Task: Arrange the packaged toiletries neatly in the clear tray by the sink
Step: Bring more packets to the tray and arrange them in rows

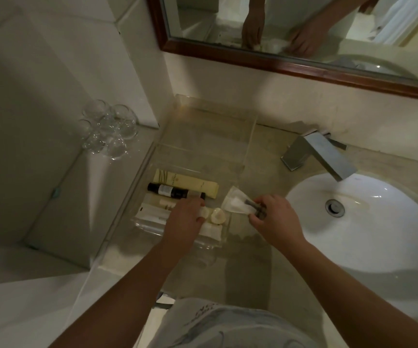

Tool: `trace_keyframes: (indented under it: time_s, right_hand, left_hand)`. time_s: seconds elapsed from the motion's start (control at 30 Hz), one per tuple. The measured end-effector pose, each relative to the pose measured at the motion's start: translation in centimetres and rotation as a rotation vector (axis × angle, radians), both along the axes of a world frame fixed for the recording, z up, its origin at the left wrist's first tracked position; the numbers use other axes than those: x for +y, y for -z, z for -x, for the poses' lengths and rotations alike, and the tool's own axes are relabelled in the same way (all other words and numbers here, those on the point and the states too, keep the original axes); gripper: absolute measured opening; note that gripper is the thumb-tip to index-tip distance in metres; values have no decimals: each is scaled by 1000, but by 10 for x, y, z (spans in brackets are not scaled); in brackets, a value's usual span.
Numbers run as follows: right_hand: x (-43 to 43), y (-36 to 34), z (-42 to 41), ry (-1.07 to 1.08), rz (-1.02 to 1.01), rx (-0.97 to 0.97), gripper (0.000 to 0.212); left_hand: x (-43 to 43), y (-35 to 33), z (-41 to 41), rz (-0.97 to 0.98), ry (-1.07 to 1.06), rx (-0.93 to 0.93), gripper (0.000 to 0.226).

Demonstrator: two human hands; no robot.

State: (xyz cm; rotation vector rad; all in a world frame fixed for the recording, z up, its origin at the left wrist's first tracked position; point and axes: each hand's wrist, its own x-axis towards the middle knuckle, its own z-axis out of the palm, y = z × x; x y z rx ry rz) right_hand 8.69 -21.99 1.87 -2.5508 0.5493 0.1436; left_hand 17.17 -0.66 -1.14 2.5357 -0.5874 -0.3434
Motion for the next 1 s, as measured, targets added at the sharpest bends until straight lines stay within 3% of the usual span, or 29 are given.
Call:
trace_keyframes:
  time_s: [0.4, 0.67, 1.0]
  right_hand:
    - [29, -3, -23, -80, -3, -4, 29]
    - [47, -3, -50, -103, 26, -32, 32]
    - [96, 10, -126, -242, 88, -34, 40]
  left_hand:
    - [1, -5, 0, 19, -13, 26, 34]
    - [36, 0, 10, 177, -171, -4, 25]
    - [85, -16, -8, 175, -273, -41, 27]
